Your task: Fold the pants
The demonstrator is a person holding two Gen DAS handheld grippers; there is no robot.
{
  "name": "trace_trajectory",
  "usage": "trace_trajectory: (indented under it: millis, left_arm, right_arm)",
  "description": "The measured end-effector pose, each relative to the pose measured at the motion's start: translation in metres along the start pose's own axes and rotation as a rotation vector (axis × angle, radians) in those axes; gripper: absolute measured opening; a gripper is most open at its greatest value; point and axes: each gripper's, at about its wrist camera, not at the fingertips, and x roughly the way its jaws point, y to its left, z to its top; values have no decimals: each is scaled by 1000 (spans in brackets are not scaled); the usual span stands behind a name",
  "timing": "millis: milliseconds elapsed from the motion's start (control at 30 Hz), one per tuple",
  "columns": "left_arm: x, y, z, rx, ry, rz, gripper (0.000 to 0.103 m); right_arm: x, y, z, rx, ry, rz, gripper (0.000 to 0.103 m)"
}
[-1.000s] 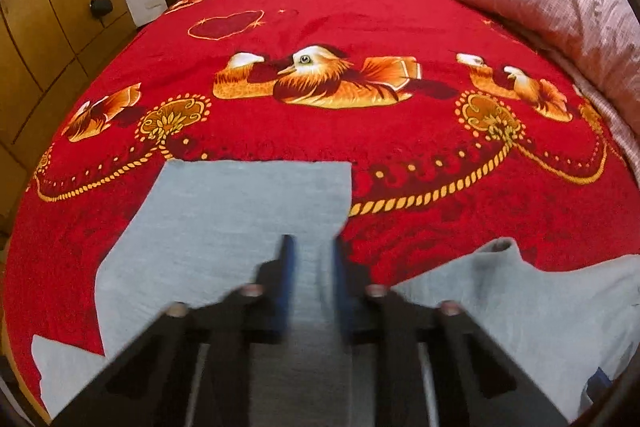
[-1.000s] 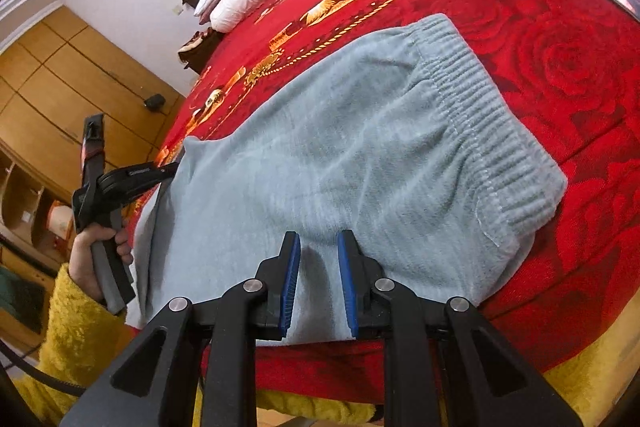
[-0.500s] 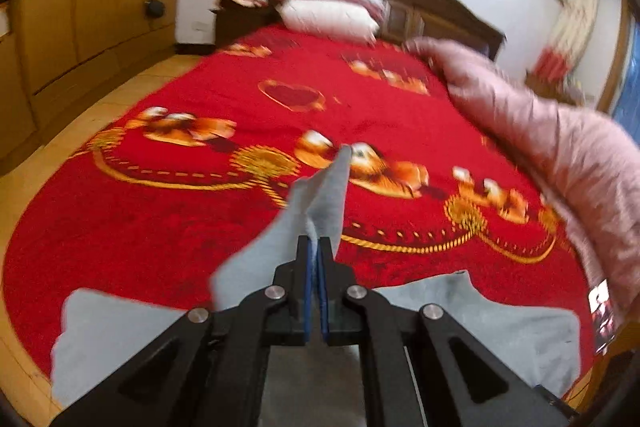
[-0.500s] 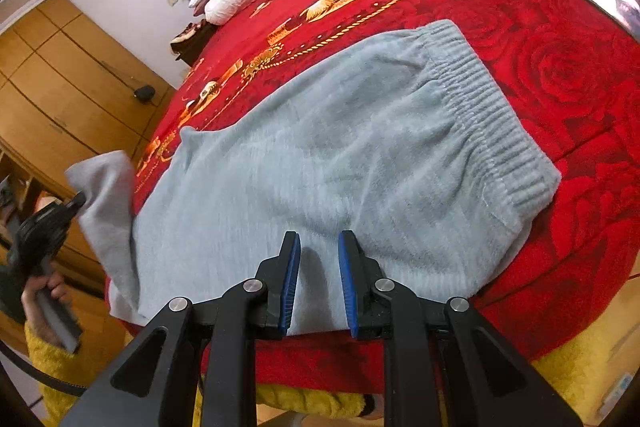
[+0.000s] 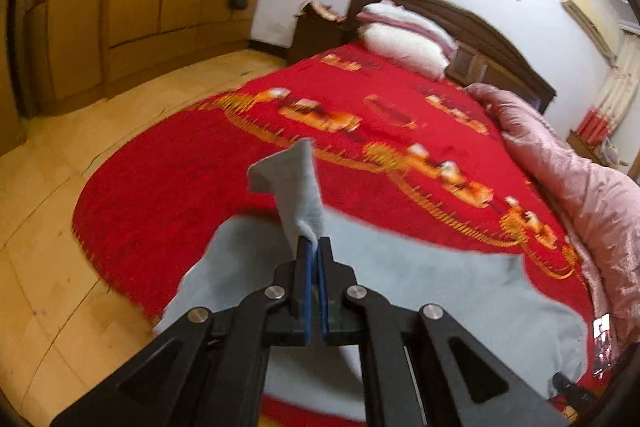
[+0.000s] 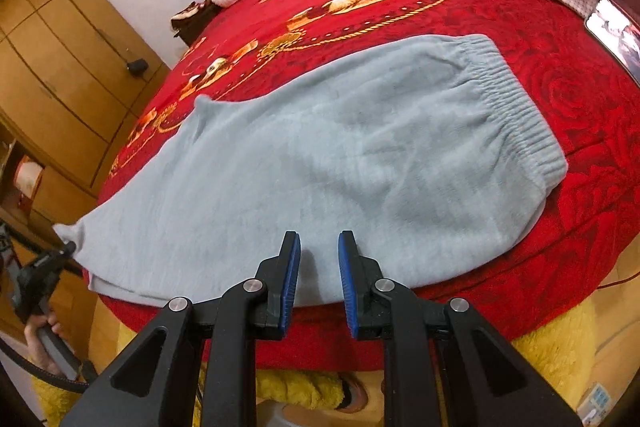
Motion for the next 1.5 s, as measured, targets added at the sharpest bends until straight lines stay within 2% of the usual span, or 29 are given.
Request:
trace_trajectory:
  millis: [167, 300, 467, 600, 700, 867, 967, 1433, 1500]
  left_arm:
    - [23, 38, -21, -68, 77, 25, 3]
    - [38, 59, -34, -136, 135, 11, 4]
    - [38, 64, -38, -149, 133, -14, 6]
    - [36, 68, -39, -175, 133, -41, 13]
    - [36, 69, -43, -180, 137, -48, 14]
    - [35, 72, -42, -189, 134, -60, 14]
    - [36, 70, -42, -182, 131, -57, 14]
    - [36, 74, -43, -198, 134, -69, 14]
    - [36, 73, -43, -196, 135, -66, 14]
  right_arm:
    - [1, 14, -7, -33, 21, -13, 21]
    - [-1, 25, -11, -49, 33, 5, 21]
    - [7, 44, -17, -42, 88, 100, 21]
    - [18, 69, -27, -108, 135, 159, 21]
    - [25, 98, -36, -222, 157, 168, 21]
    - [31, 140, -55, -460, 136, 107, 21]
    - [34, 153, -67, -567, 124, 62, 21]
    - [36, 164, -82, -752, 29, -126, 21]
    - [36, 164, -86, -789, 7, -166, 26]
